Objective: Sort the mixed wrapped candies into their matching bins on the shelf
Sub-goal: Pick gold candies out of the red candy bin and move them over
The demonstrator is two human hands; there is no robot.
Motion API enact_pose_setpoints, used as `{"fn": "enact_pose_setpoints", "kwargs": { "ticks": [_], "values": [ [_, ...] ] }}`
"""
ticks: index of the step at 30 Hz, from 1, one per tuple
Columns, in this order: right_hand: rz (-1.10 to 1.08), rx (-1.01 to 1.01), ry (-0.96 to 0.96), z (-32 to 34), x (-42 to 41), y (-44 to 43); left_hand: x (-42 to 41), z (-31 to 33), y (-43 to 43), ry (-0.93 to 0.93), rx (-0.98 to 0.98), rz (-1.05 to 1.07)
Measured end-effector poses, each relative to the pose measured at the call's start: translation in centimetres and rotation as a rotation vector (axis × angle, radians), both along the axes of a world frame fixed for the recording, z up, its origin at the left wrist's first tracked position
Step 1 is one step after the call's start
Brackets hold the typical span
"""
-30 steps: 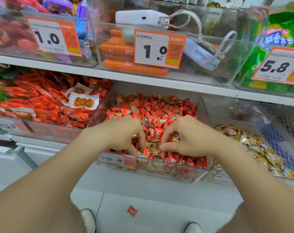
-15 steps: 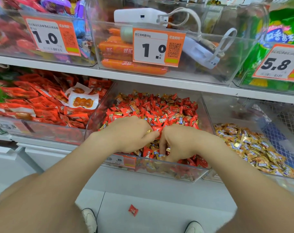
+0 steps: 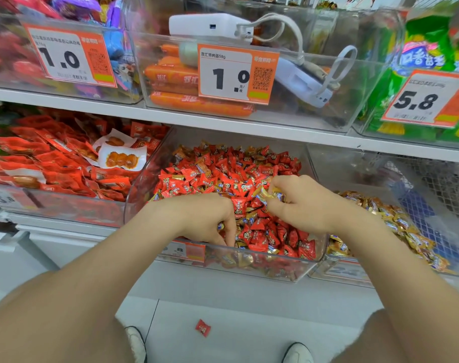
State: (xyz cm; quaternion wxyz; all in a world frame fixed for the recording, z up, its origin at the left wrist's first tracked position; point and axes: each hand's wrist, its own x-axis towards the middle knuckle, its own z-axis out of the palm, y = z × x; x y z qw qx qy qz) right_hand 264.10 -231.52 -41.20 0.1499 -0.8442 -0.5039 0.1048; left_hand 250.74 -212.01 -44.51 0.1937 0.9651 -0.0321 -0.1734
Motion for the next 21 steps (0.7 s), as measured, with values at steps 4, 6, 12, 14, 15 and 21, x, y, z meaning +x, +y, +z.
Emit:
{"fn": "enact_pose_setpoints", "kwargs": {
  "ticks": [4, 6, 12, 14, 15, 21],
  "values": [
    [-0.032, 0.112, 0.010, 0.0, -0.3, -0.1, -0.3, 0.6, -0.5, -0.047, -0.051, 0.062],
    [-0.070, 0.206, 0.108, 0.3, -0.5, -0.3, -0.7, 1.3, -0.6, -0.144, -0.130, 0.164],
    [-0.253, 0.471, 0.574, 1.5, -0.3, -2.8, -1.2, 1.7, -2.7, -0.256, -0.468, 0.500],
    [-0.295, 0.515, 0.726, 1.8, 0.3, -4.2, -1.1, 1.8, -4.3, -0.216, -0.607, 0.571],
    [-0.313, 0.533, 0.780, 1.8, 0.8, -5.0, -1.0, 1.9, -5.2, -0.222, -0.657, 0.597],
    [-0.608, 0.510, 0.767, 0.3, 5.3, -11.1, 0.6, 2.7, -11.3, -0.344, -0.839, 0.599]
  ]
}}
